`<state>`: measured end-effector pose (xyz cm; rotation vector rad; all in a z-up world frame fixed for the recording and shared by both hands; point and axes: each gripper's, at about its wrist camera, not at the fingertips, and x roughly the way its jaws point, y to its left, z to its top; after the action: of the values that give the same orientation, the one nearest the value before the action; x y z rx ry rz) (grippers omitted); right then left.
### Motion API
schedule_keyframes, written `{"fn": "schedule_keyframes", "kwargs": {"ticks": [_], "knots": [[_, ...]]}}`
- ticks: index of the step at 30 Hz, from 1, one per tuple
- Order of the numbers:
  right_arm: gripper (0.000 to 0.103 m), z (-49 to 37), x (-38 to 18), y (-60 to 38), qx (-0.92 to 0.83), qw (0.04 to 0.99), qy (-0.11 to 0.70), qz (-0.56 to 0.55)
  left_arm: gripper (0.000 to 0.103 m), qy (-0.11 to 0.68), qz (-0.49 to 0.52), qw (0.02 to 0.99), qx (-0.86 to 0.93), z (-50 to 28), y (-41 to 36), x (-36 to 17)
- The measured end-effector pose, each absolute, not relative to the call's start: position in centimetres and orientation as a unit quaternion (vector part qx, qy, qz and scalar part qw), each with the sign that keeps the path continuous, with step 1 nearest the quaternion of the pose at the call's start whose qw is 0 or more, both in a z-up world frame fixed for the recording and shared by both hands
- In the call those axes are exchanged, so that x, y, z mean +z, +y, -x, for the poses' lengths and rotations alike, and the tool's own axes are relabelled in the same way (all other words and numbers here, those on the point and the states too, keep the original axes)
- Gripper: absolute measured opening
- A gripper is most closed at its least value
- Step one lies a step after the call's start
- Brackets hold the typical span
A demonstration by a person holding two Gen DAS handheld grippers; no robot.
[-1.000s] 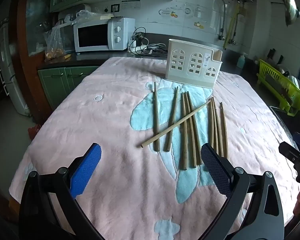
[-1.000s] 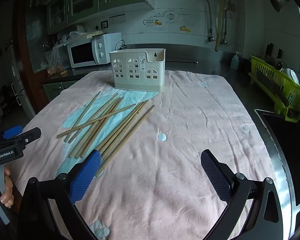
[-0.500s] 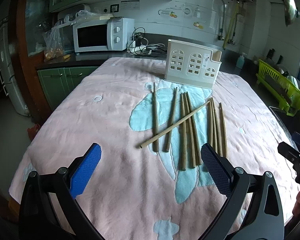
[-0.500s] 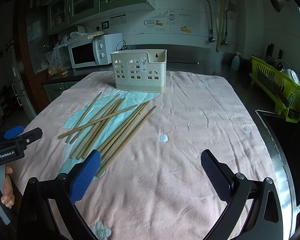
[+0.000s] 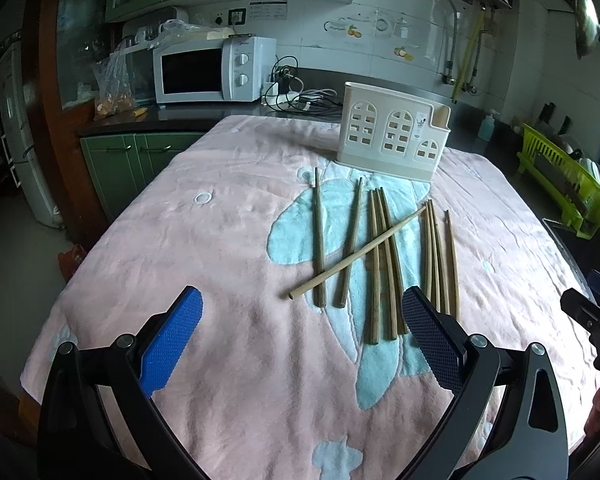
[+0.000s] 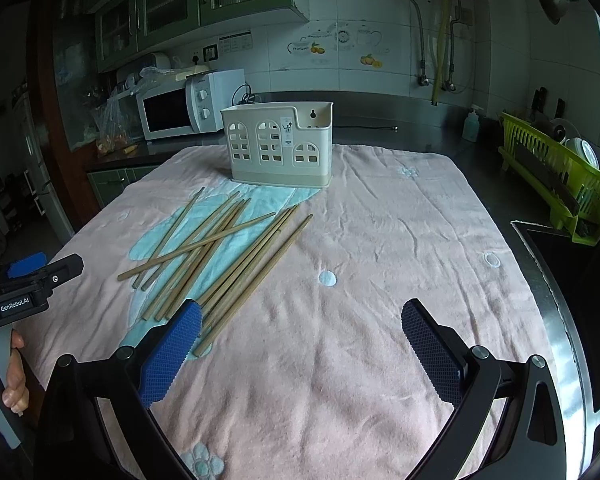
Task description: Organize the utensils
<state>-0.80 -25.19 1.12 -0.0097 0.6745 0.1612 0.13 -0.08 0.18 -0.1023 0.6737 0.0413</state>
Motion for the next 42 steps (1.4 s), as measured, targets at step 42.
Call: {"fn": "schedule_keyframes", "kwargs": {"ticks": [42], "knots": [[0.097,0.4,1.2,-25.2,0.087,0.940,0.331,0.003,0.098,0.297,0.011,0.955,0.014,-0.2,0.4,2.1]]}}
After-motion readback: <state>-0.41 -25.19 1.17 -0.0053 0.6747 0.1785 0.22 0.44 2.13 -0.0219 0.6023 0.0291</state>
